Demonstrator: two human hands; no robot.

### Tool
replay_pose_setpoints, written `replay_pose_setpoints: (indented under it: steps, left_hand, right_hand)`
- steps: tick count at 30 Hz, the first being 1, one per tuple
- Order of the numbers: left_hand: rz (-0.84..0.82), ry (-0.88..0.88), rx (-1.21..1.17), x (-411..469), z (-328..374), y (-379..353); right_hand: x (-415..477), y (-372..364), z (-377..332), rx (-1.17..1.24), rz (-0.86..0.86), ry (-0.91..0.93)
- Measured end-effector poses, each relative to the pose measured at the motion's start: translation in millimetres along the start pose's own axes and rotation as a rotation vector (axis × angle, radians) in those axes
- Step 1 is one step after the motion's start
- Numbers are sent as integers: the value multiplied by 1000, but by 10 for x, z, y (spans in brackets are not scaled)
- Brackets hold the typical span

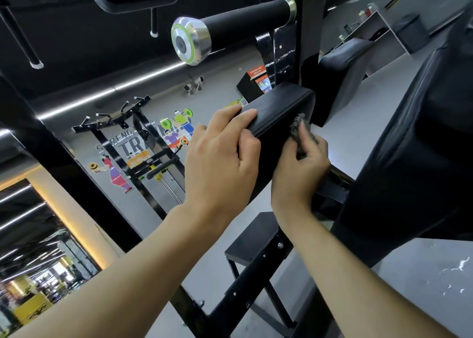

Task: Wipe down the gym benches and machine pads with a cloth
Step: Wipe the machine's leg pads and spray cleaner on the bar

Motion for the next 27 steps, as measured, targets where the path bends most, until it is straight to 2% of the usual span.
replay_pose_setpoints:
  steps: [5, 11, 15, 20, 24, 27]
  left_hand:
    - [14, -5, -7, 6, 5, -9]
    - [12, -10, 2, 9, -5, -8]
    - [27, -21, -14, 5, -4, -14]
    - [52, -32, -12, 5, -22, -22]
    - [72, -32, -12, 8, -13, -31]
    - [77, -35, -11, 4, -25, -33]
  right_hand:
    - [-374, 103, -46, 23, -73, 51]
    - [-107, 46, 122, -10, 2, -13]
    - [-478, 150, 88, -27, -99, 115]
    - [-51, 81, 309, -9, 21, -71]
    - [-440, 165, 251, -55, -87, -4]
    - [-255, 128, 360, -87, -48, -23]
Point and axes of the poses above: each hand's wrist, its own x-axis towards the middle knuckle, its own y-axis out of the back of the hand, z = x × y, the point moved 3 cm from there along x, towards the middle knuckle, and after that the axes turned 1 degree about -y, right-handed, at the moved point
